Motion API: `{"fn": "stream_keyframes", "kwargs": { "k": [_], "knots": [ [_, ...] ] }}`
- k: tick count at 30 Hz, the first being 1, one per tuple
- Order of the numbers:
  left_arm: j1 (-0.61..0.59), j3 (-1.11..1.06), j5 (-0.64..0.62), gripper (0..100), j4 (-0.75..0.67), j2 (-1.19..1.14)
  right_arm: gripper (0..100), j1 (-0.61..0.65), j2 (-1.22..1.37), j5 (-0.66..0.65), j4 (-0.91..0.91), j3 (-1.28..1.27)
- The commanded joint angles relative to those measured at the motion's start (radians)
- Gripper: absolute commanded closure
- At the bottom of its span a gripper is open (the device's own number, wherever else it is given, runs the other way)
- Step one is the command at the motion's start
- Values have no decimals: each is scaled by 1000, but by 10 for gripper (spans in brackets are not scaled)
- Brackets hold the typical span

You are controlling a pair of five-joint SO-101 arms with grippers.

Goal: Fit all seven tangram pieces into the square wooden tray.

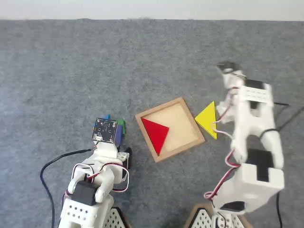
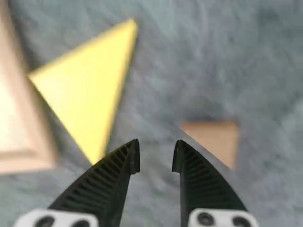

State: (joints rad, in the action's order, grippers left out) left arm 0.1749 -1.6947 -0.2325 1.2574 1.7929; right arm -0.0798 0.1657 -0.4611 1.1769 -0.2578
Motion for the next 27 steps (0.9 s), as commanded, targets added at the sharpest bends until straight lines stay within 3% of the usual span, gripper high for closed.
{"fn": "stream_keyframes", "kwargs": {
  "k": [1, 6, 17, 27],
  "knots": [
    [2, 12, -6, 895, 2, 17, 876, 183, 5, 117, -48, 18],
    [2, 12, -6, 895, 2, 17, 876, 291, 42, 143, -44, -29],
    [2, 12, -6, 895, 2, 17, 878, 374, 45, 144, -54, -190],
    [2, 12, -6, 895, 2, 17, 876, 461, -185, 150, -151, -417]
  ]
}}
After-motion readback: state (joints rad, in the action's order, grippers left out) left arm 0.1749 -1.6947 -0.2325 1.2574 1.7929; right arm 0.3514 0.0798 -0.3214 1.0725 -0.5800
